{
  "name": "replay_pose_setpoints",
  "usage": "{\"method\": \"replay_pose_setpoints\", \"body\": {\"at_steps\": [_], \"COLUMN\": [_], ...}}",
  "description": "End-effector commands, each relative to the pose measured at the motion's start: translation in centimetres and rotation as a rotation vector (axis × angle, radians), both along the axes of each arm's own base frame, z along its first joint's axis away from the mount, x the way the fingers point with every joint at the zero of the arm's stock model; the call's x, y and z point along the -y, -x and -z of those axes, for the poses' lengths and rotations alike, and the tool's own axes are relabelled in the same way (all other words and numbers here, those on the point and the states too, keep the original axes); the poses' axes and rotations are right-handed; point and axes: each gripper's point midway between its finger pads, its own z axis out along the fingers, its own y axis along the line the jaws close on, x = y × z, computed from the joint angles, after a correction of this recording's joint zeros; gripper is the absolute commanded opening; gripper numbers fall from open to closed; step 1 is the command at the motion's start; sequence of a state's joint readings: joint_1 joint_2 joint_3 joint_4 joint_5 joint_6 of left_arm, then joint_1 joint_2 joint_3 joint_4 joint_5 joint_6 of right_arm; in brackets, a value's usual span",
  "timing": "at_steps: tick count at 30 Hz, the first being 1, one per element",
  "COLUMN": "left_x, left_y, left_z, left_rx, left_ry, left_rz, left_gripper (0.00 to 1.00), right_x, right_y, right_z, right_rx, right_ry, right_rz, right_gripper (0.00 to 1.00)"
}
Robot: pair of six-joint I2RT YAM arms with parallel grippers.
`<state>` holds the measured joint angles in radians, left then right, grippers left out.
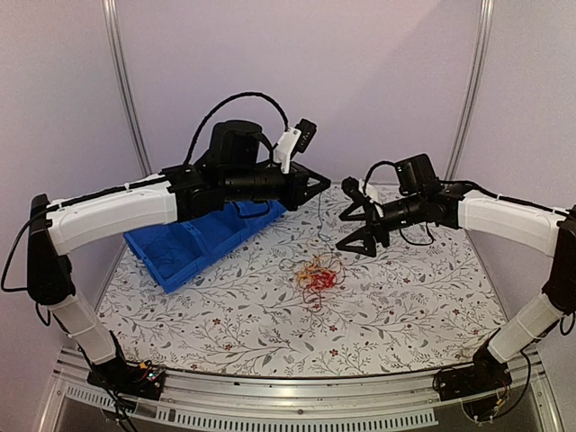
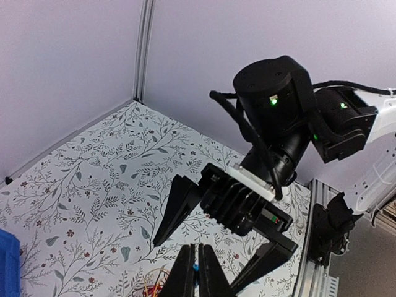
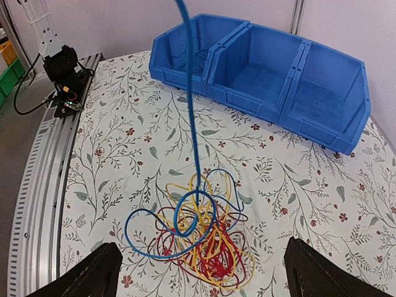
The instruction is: Untangle the cables
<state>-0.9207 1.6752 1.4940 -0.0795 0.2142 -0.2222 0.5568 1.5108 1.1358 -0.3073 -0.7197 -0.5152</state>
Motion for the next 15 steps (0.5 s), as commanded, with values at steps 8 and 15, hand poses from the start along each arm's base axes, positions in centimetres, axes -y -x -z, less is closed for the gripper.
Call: {"method": "replay_pose_setpoints", "body": {"at_steps": [8, 15], "left_x": [-0.5, -1.0], "left_y": [0.9, 1.8], "left_z": [-8.0, -13.8], "left_rx": [0.025, 0.077], "left_ry": [0.178, 0.274], "left_rz": [0.019, 0.048], "left_gripper": [0.0, 0.0], "right_x": [-4.0, -5.6], "right_y": [0.2, 0.2], "right_z": [1.3, 5.0], "right_rx": [-0.114, -0.281], "right_ry": [-0.097, -0.119], "right_rz": [-0.085, -0.151], "right_gripper": [0.91, 0.57]}}
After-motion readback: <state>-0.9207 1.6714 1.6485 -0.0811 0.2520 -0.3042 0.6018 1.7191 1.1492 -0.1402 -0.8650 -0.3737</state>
